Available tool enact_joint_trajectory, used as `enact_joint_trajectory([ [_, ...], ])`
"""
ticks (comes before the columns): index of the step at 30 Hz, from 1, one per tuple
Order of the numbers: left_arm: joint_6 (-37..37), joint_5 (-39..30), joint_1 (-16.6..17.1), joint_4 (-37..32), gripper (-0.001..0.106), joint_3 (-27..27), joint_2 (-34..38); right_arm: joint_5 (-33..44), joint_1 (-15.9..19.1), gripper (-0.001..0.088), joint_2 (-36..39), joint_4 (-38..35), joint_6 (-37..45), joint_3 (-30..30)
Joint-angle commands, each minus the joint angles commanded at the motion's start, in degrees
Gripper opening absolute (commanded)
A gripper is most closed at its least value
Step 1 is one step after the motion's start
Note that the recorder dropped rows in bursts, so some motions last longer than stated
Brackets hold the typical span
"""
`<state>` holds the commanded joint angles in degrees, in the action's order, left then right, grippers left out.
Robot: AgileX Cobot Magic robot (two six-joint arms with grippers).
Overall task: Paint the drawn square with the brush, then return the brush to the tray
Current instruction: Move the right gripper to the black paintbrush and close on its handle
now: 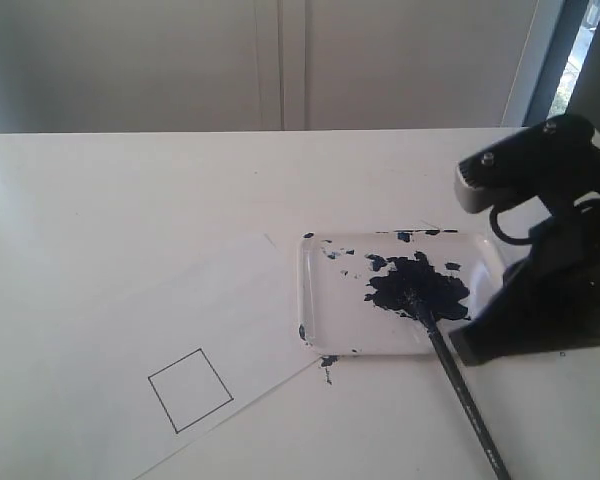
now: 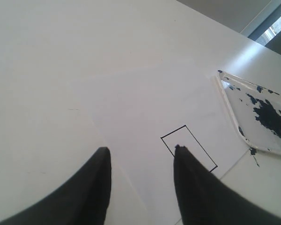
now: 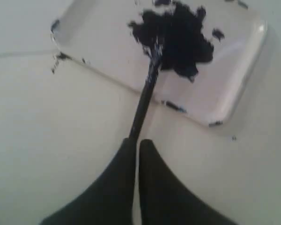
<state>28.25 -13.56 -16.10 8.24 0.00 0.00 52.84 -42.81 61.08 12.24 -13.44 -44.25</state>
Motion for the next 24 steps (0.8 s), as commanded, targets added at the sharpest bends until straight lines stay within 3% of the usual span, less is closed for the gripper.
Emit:
enact_joint_trajectory([
  [3, 0.0, 0.0, 0.0, 0.0, 0.048, 0.0, 0.0, -0.61, 0.0, 0.0054, 0.0, 0.51, 0.39, 2.88],
  [5, 0.0, 0.0, 0.0, 0.0, 0.048, 0.0, 0.0, -4.45, 0.0, 0.0131, 0.22, 2.27, 0.39, 6.07],
  [7, 0.0, 0.0, 0.0, 0.0, 0.048, 0.0, 0.0, -7.5, 0.0, 0.0262, 0.86, 2.69, 0.0, 8.41],
  [10, 0.0, 0.0, 0.0, 0.0, 0.048, 0.0, 0.0, -9.66, 0.0, 0.0613, 1.48, 2.4, -0.88, 9.36],
  [11, 0.0, 0.0, 0.0, 0.0, 0.048, 0.0, 0.0, -10.66, 0.0, 0.0647, 1.84, 2.4, -0.67, 9.93],
  [24, 0.0, 0.0, 0.0, 0.0, 0.048, 0.0, 0.0, -16.46, 0.0, 0.0612, 15.7, 2.52, -0.67, 12.4],
])
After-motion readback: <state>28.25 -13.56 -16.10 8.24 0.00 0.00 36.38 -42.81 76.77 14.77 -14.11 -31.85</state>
